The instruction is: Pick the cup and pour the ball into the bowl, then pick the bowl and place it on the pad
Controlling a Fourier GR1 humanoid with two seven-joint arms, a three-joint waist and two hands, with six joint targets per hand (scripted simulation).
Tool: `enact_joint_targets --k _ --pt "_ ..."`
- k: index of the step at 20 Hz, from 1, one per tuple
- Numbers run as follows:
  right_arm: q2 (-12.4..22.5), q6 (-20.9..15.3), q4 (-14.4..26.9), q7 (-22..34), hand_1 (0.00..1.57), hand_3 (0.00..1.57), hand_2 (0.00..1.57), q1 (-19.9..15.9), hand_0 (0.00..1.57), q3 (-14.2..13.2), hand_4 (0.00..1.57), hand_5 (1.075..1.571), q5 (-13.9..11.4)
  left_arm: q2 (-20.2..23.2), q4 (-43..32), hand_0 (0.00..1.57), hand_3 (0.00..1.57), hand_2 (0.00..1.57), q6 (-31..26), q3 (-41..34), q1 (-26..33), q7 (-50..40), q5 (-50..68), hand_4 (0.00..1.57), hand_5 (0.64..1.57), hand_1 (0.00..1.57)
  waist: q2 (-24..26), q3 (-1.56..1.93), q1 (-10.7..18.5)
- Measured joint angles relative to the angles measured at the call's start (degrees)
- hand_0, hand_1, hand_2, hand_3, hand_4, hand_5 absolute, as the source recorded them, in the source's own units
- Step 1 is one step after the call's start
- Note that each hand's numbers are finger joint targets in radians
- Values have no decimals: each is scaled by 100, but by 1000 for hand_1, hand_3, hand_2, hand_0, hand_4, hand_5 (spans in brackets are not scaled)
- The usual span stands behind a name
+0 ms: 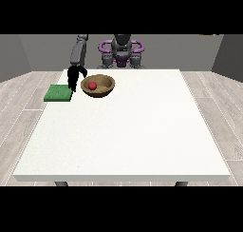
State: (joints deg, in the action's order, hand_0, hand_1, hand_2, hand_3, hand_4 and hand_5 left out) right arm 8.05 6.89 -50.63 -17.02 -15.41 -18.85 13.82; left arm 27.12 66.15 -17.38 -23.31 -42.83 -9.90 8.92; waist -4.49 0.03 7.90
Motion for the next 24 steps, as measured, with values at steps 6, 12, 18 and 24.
enact_joint_targets --k 6,12,18,24 --pt "79 121 771 -567 0 0 0 -337 0 -47 498 1551 -6 236 298 0 0 0 -133 -123 192 -30 312 1016 1536 0 -233 -30 -28" --pt "55 206 871 -1133 0 0 0 -336 0 -50 452 1547 -14 441 582 0 0 0 -173 -174 79 -238 539 1019 1536 0 -409 -166 33" --pt "-170 -103 872 -1145 0 0 0 -473 0 71 475 1549 -115 525 584 0 0 0 -162 -223 83 -233 619 1022 1541 0 -499 -121 9" --pt "-41 -365 970 -1195 1482 449 1571 -590 1482 -94 621 1491 -45 859 539 0 0 0 -440 -449 133 -152 877 1018 1533 0 -654 -135 110"
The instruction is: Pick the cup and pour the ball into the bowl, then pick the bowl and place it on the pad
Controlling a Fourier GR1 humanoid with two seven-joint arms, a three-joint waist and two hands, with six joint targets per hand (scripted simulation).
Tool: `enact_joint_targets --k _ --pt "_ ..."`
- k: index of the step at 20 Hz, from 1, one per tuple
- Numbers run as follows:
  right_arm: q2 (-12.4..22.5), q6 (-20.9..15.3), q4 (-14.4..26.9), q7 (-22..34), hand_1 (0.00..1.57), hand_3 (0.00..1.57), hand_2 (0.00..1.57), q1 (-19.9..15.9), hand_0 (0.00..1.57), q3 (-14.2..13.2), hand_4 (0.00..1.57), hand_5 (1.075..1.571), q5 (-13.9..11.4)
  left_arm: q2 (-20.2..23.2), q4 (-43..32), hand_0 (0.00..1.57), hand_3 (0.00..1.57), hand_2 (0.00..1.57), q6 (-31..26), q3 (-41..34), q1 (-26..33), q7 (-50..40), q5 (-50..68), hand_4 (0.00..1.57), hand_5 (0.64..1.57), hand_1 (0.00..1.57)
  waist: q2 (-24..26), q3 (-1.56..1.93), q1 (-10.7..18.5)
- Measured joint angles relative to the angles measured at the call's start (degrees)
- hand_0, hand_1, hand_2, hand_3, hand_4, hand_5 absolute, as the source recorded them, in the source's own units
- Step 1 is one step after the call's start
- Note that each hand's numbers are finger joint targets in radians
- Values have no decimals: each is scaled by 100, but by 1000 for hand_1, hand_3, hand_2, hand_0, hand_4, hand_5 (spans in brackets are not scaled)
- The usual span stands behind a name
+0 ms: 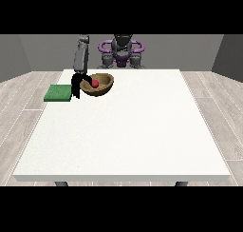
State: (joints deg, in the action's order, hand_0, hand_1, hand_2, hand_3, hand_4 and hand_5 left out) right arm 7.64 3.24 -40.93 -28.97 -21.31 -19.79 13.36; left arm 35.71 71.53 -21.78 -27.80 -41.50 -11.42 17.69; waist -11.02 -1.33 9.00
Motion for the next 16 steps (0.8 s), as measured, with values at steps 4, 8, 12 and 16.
enact_joint_targets --k 4,8,12,16 --pt "35 -385 -122 -135 1571 1571 1571 153 1571 -40 912 1478 -49 49 82 0 0 0 -79 -32 -71 -20 130 1056 1528 0 -100 -63 172" --pt "49 -750 -343 -221 1571 1424 1571 322 1571 10 948 1530 -120 80 92 0 0 0 -123 -71 -142 -72 254 1129 1517 0 -168 -65 309" --pt "100 -1034 -579 89 1571 1267 1571 435 1571 134 1021 1545 -153 123 25 0 0 0 -167 -93 -137 -81 294 1175 1525 0 -122 0 368" --pt "234 -1217 -784 888 1571 1068 1571 458 1571 370 1024 1554 -197 166 -172 0 0 0 -210 -128 -31 -88 286 1194 1528 0 55 128 329"
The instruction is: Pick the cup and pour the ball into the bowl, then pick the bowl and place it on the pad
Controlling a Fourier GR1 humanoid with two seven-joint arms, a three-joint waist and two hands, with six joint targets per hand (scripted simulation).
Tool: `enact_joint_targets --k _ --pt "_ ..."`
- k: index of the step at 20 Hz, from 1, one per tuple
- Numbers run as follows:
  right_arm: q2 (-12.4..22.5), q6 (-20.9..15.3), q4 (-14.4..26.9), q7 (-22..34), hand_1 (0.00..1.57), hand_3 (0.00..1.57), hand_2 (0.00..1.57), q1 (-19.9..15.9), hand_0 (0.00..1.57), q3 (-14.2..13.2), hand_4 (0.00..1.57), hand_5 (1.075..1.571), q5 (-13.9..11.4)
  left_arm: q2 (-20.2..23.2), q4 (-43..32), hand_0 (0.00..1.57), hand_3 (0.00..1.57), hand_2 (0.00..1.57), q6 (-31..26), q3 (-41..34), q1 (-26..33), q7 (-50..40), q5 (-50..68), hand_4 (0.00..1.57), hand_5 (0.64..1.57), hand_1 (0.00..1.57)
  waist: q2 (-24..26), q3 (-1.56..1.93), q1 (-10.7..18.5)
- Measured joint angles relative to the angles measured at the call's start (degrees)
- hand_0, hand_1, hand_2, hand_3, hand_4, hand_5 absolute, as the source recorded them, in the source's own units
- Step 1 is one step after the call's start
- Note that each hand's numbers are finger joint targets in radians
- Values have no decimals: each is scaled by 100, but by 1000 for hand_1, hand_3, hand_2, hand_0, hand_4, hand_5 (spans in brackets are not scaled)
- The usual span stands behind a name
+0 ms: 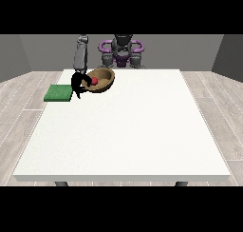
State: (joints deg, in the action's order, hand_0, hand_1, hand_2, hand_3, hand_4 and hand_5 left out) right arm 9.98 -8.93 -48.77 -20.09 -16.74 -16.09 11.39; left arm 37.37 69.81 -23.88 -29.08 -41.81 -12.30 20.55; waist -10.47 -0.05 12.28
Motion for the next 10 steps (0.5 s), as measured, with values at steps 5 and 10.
enact_joint_targets --k 5,10 --pt "484 33 -312 1083 1571 865 1571 -10 1571 237 1061 1556 -32 84 -261 0 0 0 -25 -124 193 133 -53 1204 1537 0 107 47 -188" --pt "1770 234 -402 2186 1571 545 1571 -42 1571 218 1101 1567 -334 83 -435 0 0 0 -4 -155 519 381 -239 1198 1545 0 321 2 -576"
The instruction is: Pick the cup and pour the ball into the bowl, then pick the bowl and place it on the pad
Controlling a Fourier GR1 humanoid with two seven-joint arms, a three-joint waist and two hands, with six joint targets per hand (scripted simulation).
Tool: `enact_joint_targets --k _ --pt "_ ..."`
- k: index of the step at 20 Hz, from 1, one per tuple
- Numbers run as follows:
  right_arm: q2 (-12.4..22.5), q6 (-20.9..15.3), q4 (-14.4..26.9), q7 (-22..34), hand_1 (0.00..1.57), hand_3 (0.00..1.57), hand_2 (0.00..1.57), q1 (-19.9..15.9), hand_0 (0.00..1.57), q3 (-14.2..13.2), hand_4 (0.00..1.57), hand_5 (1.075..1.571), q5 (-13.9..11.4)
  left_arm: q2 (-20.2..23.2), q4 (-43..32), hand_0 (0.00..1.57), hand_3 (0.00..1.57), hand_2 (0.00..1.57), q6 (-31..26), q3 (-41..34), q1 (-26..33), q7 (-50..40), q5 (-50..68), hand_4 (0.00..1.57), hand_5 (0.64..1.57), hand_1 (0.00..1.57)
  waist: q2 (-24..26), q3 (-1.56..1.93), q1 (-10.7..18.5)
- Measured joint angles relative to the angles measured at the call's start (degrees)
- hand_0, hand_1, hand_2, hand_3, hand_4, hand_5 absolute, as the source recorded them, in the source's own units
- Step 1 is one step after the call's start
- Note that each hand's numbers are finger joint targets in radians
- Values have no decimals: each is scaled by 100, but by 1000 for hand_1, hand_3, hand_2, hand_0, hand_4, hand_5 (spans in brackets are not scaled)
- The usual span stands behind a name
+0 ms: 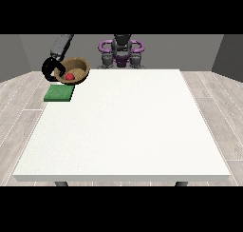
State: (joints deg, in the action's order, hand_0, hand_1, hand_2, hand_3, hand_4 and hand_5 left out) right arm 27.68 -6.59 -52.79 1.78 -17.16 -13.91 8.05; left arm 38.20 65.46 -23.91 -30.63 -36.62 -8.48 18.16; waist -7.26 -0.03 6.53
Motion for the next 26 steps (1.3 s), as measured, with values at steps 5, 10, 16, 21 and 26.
enact_joint_targets --k 5,10,16,21,26 --pt "770 485 82 525 1571 532 1571 -174 1571 -233 1099 1564 95 152 -249 0 0 0 -111 -172 291 223 39 1203 1542 0 91 -2 -243" --pt "1095 748 348 603 1571 532 1571 -488 1571 -467 1099 1564 186 239 -393 0 0 0 -175 -237 476 555 58 1211 1554 0 -86 1 -303" --pt "1116 775 784 404 1571 487 1571 -863 1571 -630 1066 1567 205 368 -445 0 0 0 -190 -248 450 830 94 1211 1551 0 -425 2 -260" --pt "766 642 1095 134 1571 537 1571 -991 1571 -672 1017 1571 238 522 -502 0 0 0 -268 -278 426 923 176 1205 1555 0 -591 5 -212" --pt "567 575 1274 83 1571 738 1571 -1182 1571 -724 905 1569 317 555 -631 0 0 0 -300 -271 521 1108 179 1199 1559 0 -587 6 -251"
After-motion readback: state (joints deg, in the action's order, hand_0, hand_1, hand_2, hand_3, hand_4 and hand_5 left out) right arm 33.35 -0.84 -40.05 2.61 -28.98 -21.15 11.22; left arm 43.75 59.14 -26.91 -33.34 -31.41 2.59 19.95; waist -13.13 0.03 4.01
